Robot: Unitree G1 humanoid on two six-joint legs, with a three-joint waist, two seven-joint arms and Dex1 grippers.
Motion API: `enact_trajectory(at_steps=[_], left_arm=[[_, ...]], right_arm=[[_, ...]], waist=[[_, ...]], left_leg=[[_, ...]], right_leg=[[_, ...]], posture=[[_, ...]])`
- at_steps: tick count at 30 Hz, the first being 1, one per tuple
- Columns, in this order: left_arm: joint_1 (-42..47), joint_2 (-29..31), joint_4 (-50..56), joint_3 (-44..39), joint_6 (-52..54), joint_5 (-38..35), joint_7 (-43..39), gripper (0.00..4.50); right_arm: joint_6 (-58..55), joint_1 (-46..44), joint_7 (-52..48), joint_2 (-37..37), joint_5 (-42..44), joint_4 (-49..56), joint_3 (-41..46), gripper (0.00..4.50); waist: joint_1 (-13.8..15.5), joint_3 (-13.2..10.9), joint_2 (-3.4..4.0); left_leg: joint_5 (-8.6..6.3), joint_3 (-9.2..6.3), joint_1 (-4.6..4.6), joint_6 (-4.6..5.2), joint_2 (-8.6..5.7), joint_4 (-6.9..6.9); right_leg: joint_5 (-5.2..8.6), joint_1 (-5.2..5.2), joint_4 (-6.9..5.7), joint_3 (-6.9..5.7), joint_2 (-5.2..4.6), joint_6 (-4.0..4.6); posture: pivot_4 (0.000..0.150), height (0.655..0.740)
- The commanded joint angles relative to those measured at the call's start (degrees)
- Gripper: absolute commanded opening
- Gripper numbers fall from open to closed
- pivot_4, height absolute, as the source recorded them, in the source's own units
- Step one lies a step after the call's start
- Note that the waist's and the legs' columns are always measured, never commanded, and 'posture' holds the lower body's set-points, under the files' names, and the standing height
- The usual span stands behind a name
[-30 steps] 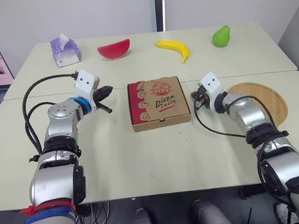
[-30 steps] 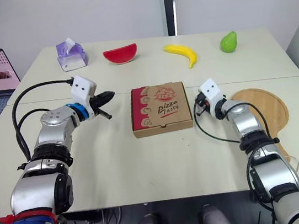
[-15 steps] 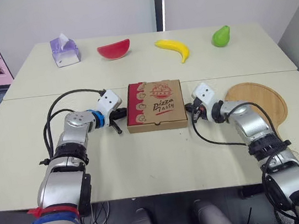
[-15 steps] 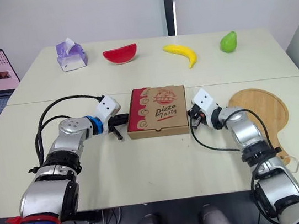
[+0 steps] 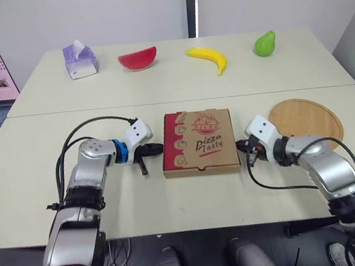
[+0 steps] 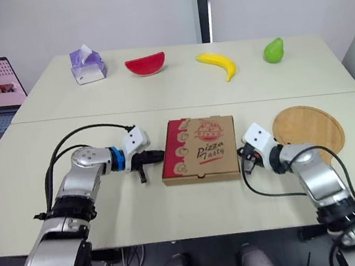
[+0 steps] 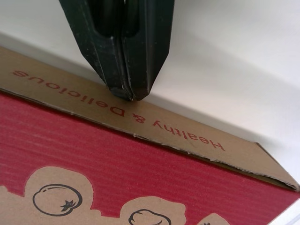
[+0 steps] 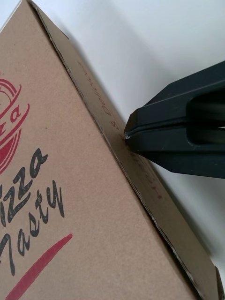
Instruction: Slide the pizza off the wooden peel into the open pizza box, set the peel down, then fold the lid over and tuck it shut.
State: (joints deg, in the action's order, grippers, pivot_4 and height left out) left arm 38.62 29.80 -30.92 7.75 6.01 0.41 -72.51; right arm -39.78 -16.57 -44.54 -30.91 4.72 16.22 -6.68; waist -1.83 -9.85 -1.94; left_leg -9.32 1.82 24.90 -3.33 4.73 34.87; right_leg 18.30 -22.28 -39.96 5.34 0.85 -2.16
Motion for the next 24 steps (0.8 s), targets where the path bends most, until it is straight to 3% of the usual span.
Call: enact_trajectory(at_steps=[1,9,24], left_arm=[[-1.34,-0.93,6.42,2.84,1.05,-2.14,-3.19,0.00],[-1.53,-0.30,6.85,3.50,1.92,-1.45,-3.28,0.00],[-1.04,1.80,4.18,3.00,0.56,-0.99,-2.48,0.00]], right_arm=[[-1.71,1.51,-1.26,-0.10,4.03,9.12,-0.76,0.04],[-3.54,3.48,-0.11,-0.81,3.87,10.18,-0.93,0.04],[1.94,1.95,0.78,-3.44,2.73,2.24,1.53,0.04]], waist=[[0.00,0.00,0.00],[-0.01,0.00,-0.01],[0.00,0.01,-0.02]], left_leg=[[0.00,0.00,-0.01,0.00,0.00,0.00],[0.00,-0.02,-0.02,0.01,-0.01,0.00],[0.00,-0.02,-0.02,0.01,-0.02,0.03]], right_leg=[[0.00,0.01,0.00,0.00,0.00,0.00],[0.03,0.01,0.01,0.01,0.01,-0.05],[0.03,0.03,0.01,0.00,0.00,-0.05]], posture=[[0.150,0.7400],[0.150,0.7400],[0.150,0.7400]])
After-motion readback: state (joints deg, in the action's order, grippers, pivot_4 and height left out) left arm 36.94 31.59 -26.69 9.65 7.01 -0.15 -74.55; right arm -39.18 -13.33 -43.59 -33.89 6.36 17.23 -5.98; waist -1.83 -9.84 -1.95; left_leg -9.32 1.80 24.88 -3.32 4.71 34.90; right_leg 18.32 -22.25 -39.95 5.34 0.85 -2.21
